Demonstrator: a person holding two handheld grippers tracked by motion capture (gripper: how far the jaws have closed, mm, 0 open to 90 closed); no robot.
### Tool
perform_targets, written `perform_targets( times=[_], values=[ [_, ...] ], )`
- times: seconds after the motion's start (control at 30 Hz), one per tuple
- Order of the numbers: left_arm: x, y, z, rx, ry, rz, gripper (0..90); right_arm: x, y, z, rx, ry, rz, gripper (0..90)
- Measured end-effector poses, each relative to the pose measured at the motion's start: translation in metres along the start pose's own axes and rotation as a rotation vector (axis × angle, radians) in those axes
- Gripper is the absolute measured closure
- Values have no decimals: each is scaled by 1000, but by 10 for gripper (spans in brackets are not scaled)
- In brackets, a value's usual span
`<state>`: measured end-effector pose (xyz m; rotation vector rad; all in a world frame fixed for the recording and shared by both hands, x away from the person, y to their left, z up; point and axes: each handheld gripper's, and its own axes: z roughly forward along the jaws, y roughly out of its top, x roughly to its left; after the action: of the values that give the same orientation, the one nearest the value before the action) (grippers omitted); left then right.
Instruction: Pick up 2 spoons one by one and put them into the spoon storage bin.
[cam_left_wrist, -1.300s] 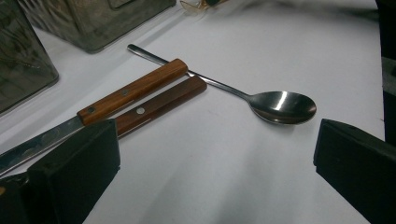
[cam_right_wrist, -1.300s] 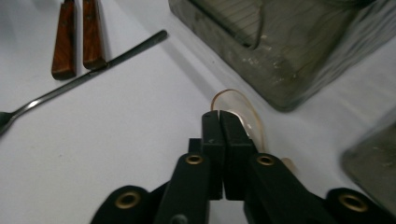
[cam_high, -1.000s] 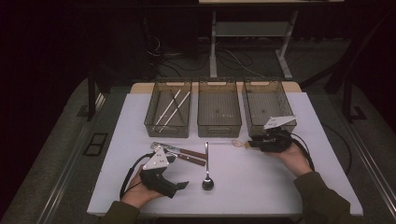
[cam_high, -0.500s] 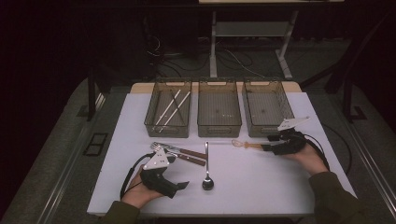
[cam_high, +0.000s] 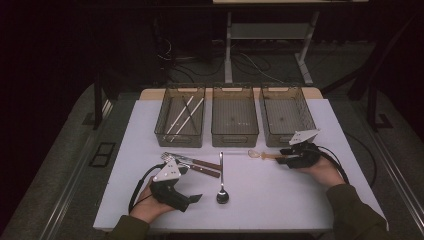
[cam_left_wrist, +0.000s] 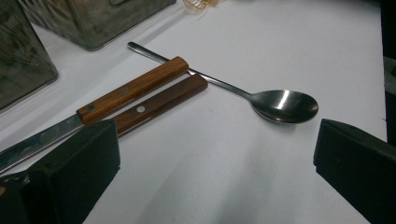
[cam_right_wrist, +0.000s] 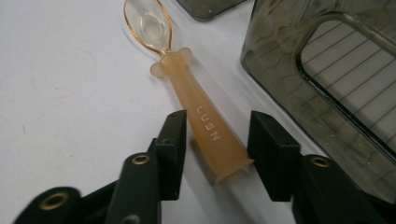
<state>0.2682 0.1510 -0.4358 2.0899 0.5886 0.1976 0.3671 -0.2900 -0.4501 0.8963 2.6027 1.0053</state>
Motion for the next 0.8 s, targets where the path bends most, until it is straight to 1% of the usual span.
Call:
perform_targets(
  times=[0.07, 0.13, 0.3, 0.47, 0.57, 0.63, 0.73, 0.8],
  values=[
    [1, 0, 0, -1, -1, -2, 0, 0, 0, 0, 0, 2, -2, 596],
    [2, 0, 1, -2, -2, -3, 0, 1, 0, 0, 1, 4, -14, 620],
    [7, 0, 3, 1, -6, -6, 0, 3, 1, -1, 9, 11, -44, 696],
    [10, -1, 4, -6, -9, -11, 0, 5, 2, -1, 15, 8, -71, 719],
    [9, -1, 3, -8, -7, -12, 0, 7, 3, -1, 25, 6, -100, 731],
    [8, -1, 3, -3, -6, -12, 0, 8, 4, -2, 33, 15, -104, 734],
    [7, -2, 3, 2, -5, -10, 0, 9, 5, -4, 49, 40, -106, 737],
    [7, -2, 2, 1, -4, -8, 0, 10, 6, -7, 50, 50, -108, 737]
  ],
)
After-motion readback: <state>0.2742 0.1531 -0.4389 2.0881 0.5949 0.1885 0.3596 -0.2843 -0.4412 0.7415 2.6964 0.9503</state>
